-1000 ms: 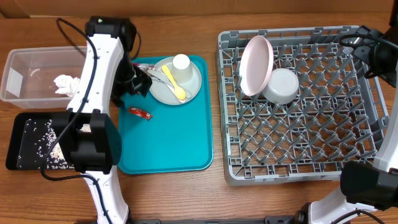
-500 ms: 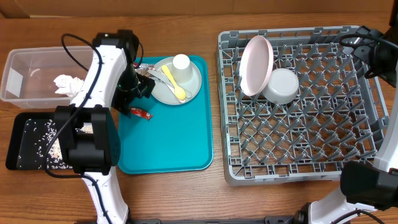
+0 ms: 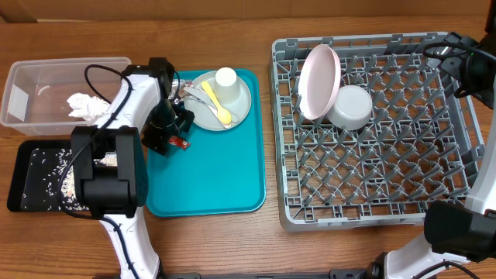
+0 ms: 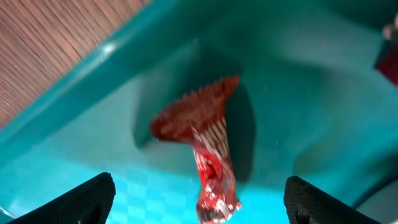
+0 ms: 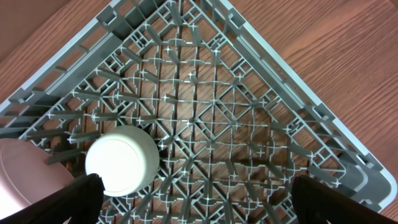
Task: Sort waste into correct bins and load items into the dishwasher rack
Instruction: 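Reach the left gripper to the red wrapper and grasp it, then carry the red wrapper into the clear plastic bin and release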
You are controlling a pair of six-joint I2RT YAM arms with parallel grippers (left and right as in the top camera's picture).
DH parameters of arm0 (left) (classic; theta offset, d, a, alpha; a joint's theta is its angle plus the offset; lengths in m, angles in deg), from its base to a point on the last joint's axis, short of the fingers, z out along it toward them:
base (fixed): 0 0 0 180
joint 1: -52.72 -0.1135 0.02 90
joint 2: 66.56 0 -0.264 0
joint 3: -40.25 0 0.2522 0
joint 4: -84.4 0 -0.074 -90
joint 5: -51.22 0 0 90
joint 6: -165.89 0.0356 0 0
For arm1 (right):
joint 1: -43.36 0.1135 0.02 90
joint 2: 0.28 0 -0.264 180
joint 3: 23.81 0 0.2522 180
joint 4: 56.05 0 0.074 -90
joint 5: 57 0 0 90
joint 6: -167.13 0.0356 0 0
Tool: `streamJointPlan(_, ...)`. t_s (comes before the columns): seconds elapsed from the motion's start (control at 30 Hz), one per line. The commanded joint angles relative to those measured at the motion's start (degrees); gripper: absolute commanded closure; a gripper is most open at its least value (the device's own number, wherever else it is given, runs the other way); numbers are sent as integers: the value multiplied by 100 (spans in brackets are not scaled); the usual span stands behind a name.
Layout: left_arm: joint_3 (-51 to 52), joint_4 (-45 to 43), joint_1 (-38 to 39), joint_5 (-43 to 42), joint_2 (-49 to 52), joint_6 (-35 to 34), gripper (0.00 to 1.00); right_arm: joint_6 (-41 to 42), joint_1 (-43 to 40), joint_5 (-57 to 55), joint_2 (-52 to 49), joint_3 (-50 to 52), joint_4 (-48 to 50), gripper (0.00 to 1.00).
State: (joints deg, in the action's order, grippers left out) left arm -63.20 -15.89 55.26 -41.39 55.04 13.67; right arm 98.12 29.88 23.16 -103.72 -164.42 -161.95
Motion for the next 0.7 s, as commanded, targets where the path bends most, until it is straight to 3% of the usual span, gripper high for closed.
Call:
streamJointPlan(0.0,57,-44,-44,302,-118,-35,11,44,-15,-61,46,15,33,0)
streamJointPlan(0.17,313,-317,-39,302,-96,-37,20,44,-15,-61,46,15,33,0)
streamJointPlan(0.23,472,-492,-61,321,-96,-33,38,44,-15,-61,46,15,31,0)
streamJointPlan(0.33,468,-490,-70,323,-96,52,56,44,-15,-61,46,15,33,0)
streamJointPlan(0.37,468,-450,-70,369,-96,50,67,44,-15,-61,46,15,33,0)
streamJointPlan(0.43,466,-437,-70,393,-98,52,75,44,-15,-61,46,15,31,0)
streamJointPlan(0.47,437,-361,-70,389,-98,72,94,44,-15,-61,46,15,31,0)
streamJointPlan(0.67,0,258,-70,455,-98,186,96,44,-15,-61,46,15,31,0)
